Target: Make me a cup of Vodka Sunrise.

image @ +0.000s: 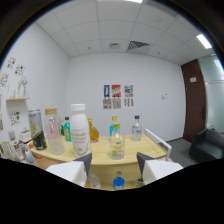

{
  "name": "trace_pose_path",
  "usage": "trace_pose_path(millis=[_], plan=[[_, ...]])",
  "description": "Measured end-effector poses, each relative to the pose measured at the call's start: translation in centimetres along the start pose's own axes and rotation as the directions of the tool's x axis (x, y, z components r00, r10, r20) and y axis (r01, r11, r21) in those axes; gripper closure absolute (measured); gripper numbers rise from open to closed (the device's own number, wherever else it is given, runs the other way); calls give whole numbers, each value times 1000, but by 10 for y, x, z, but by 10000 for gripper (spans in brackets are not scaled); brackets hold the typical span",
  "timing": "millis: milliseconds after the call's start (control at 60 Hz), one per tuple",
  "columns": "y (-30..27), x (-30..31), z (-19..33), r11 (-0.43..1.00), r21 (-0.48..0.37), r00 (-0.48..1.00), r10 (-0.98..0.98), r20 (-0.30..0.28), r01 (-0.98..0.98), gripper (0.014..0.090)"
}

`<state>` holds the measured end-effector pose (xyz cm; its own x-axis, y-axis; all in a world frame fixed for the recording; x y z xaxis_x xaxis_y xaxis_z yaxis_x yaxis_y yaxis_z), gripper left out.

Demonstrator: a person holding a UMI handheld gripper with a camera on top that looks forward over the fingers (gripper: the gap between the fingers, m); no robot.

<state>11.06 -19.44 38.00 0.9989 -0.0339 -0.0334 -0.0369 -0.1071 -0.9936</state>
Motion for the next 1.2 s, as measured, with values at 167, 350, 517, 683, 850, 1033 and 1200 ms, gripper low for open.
trace_pose_path(millis=[167,350,517,683,850,1033,1200], plan=[[-19,5,54,1000,-13,1000,6,4,-6,295],[2,6,89,994,-106,1000,15,5,-15,527],[3,10,92,994,-105,1000,8,-7,-9,680],[-5,5,73,997,-80,999,-7,33,10,691],[-23,8,27,1000,-6,999,11,53,-10,695],[49,15,-9,998,-55,999,17,42,-14,696],[164,14,-12,979,-198,998,58,32,-51,696]])
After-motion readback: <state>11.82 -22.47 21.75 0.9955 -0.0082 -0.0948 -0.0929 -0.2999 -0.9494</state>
